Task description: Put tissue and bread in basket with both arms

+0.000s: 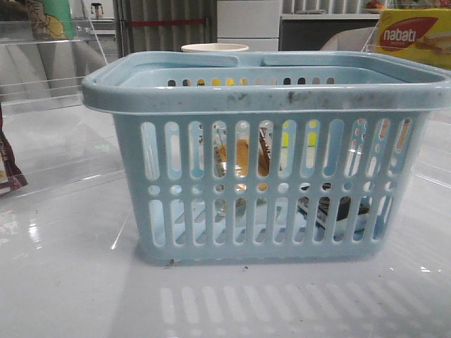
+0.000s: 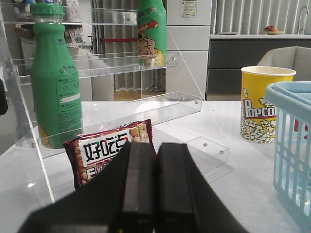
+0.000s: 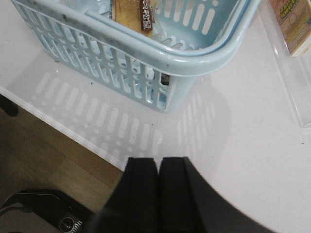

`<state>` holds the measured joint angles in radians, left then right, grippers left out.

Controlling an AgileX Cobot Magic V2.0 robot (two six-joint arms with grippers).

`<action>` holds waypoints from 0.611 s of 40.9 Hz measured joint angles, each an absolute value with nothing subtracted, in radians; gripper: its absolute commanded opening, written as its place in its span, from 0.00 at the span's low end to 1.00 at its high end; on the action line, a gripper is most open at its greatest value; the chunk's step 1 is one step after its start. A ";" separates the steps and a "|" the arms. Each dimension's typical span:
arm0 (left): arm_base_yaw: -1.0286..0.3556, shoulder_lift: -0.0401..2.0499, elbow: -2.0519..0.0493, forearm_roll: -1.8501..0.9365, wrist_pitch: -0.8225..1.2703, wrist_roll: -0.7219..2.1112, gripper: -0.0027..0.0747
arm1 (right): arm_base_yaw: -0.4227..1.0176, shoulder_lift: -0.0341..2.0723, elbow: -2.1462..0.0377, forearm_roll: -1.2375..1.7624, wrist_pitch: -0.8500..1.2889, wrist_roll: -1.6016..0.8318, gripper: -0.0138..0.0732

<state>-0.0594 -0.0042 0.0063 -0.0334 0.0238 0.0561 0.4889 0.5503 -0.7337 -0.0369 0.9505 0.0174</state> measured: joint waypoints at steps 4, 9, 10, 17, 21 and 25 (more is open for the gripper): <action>-0.059 -0.004 0.006 -0.033 0.024 0.056 0.15 | 0.489 0.550 -0.734 -0.037 0.951 0.017 0.19; -0.059 -0.004 0.006 -0.033 0.024 0.056 0.15 | 0.476 0.527 -0.715 -0.037 0.944 0.017 0.19; -0.059 -0.004 0.006 -0.033 0.024 0.056 0.15 | 0.461 0.512 -0.707 -0.037 0.936 0.017 0.19; -0.059 -0.004 0.006 -0.033 0.024 0.056 0.15 | 0.296 0.375 -0.551 -0.037 0.765 0.017 0.19; -0.059 -0.004 0.006 -0.033 0.024 0.056 0.15 | 0.195 0.284 -0.424 -0.037 0.588 0.017 0.19; -0.059 -0.004 0.006 -0.033 0.024 0.056 0.15 | 0.116 0.192 -0.295 -0.037 0.455 0.017 0.19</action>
<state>-0.0594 -0.0042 0.0063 -0.0334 0.0238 0.0561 0.1162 0.1920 -0.2955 -0.0369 0.4552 0.0174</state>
